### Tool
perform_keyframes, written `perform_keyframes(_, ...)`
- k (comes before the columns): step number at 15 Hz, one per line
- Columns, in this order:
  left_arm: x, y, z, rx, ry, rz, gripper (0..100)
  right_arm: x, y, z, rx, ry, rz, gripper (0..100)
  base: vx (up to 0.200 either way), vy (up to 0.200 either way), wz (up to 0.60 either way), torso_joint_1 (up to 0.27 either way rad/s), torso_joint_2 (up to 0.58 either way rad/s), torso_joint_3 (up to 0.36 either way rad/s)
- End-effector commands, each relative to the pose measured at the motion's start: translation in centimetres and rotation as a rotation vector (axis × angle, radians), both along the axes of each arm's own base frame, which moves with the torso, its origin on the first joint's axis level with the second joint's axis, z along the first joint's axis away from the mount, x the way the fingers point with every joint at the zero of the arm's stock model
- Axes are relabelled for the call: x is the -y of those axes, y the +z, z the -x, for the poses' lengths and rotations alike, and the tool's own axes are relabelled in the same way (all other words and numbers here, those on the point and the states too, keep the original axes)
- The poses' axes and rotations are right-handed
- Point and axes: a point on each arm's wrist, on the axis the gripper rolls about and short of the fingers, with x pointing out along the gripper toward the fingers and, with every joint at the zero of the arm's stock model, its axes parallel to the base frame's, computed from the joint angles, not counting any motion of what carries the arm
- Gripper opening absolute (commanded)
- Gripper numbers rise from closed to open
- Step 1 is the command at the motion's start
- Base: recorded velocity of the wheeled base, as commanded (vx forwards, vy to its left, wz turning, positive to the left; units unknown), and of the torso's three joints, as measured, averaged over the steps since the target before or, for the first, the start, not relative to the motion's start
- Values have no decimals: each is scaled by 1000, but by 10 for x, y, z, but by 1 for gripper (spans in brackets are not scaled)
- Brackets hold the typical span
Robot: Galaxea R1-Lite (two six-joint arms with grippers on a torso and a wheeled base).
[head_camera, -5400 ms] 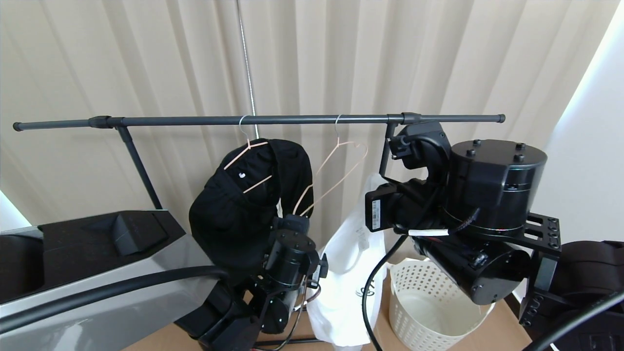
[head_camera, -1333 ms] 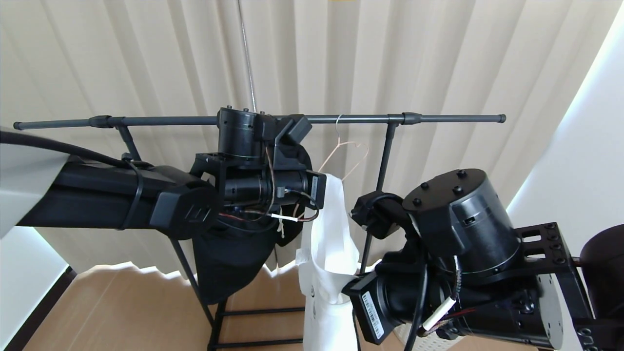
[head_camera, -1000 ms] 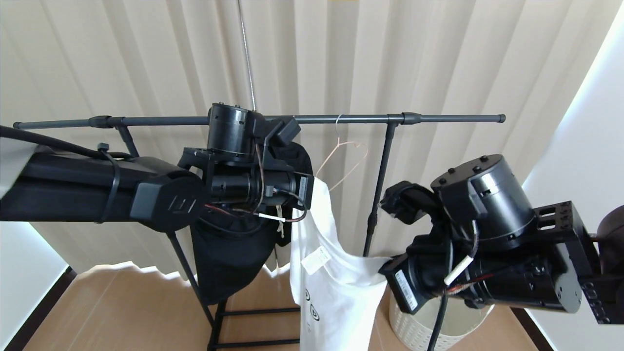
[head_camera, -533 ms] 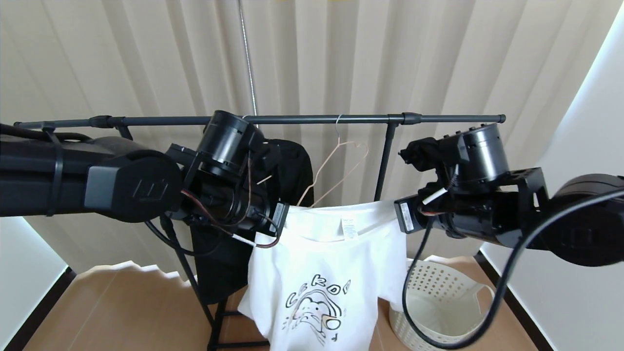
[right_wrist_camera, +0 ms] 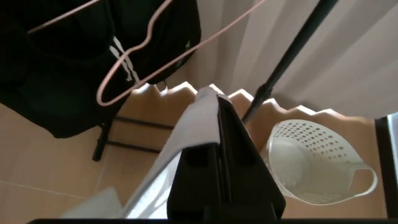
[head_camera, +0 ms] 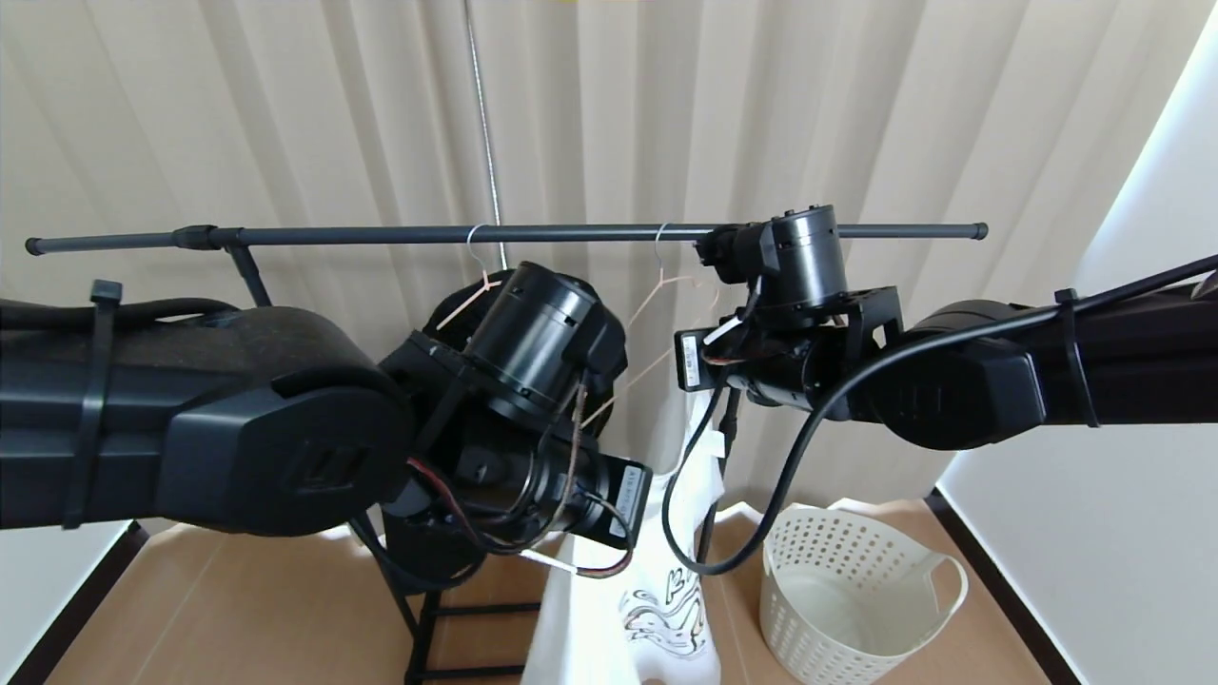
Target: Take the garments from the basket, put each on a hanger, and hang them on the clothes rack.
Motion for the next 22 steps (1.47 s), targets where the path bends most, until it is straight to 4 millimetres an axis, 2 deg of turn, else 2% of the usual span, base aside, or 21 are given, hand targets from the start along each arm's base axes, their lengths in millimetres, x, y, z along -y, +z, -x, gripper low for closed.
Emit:
perform_keyframes(1,24,-4,7,-23,-23,25,0,-15,0,2,-2,20,-30,0,0,0,0,0,0,0)
perform_keyframes(3,34,-3,6,-36,-10,56,0,-15,7,6,8,16,-66,0,0,0,0,0,0,0)
perform_keyframes(5,35,-2,8,-36,-10,58,0,-12,14,9,12,5,-104,0,0,0,0,0,0,0)
perform_keyframes(8,19,0,14,-39,28,49,0,11,22,11,-6,-43,-121,0,0,0,0,0,0,0)
perform_keyframes(10,1,7,12,-15,77,50,0,27,18,11,-24,-81,-105,0,0,0,0,0,0,0)
perform_keyframes(11,-13,13,3,7,121,54,0,43,10,11,-45,-122,-85,0,0,0,0,0,0,0)
perform_keyframes(13,-24,15,-11,48,189,25,0,62,8,16,-62,-160,-63,0,0,0,0,0,0,0)
perform_keyframes(14,-25,14,-15,62,207,9,0,65,10,21,-63,-159,-58,0,0,0,0,0,0,0)
perform_keyframes(15,-22,8,-30,89,255,-12,0,72,11,32,-62,-143,-21,0,0,0,0,0,0,0)
perform_keyframes(16,-21,8,-32,95,259,-9,0,73,12,34,-59,-137,-11,0,0,0,0,0,0,0)
perform_keyframes(17,-12,10,-49,130,277,25,0,82,23,51,-55,-91,59,0,0,0,0,0,0,0)
perform_keyframes(20,-5,31,-68,209,277,76,0,88,29,78,-126,-57,124,0,0,0,0,0,0,0)
perform_keyframes(22,-1,41,-72,245,266,93,0,85,27,86,-162,-32,155,0,0,0,0,0,0,0)
